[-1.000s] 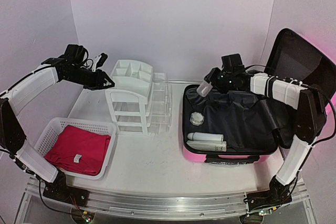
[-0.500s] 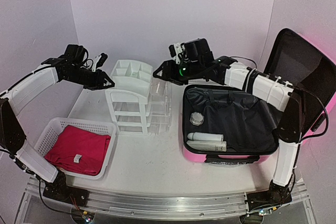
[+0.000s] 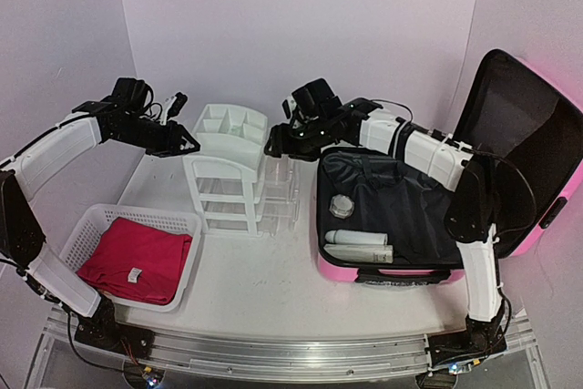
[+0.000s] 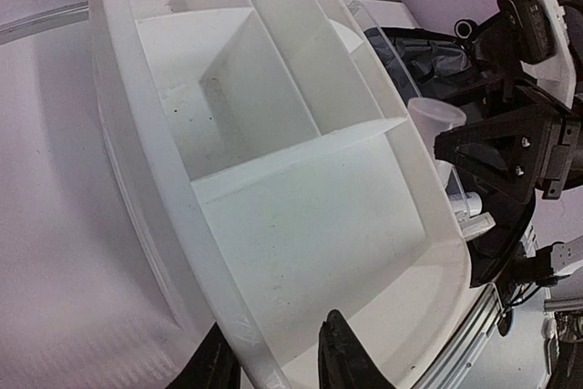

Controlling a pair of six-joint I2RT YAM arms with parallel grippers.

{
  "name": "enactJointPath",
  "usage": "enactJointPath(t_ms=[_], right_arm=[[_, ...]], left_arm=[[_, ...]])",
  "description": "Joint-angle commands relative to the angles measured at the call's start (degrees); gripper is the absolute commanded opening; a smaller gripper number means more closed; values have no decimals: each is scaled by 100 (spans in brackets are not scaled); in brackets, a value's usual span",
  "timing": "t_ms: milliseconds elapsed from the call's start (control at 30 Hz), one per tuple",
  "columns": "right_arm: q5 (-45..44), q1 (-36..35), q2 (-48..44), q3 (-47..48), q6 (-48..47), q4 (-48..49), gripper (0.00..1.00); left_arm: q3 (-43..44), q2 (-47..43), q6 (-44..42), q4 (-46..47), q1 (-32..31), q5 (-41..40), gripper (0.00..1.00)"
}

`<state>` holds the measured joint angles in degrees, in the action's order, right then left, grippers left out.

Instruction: Open, take out, and arrange the luggage

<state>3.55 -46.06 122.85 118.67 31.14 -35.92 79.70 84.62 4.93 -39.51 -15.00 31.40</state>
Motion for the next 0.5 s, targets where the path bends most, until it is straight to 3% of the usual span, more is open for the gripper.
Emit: enactJointPath(t_ms=[0,100,200,300,467], right_arm=[[-294,-52,176,652,-159,-314,70],[-335,-43,311,1187,-345,-645,80],[-355,-49,360,1692,-522,-1021,81],[-758,-26,1,1390,-536,-1077,81],[-834,325,-783,64,17,-926,58]], left_arm=[[-120,-58,-27,-217,-58,191,30],[-122,-46,-36,-204,-63,198,30],[-122,-50,-33,-209,-60,212,30],[-122,-51,-36,-209,-55,208,30],[-122,-59,-34,-208,-62,236,30]])
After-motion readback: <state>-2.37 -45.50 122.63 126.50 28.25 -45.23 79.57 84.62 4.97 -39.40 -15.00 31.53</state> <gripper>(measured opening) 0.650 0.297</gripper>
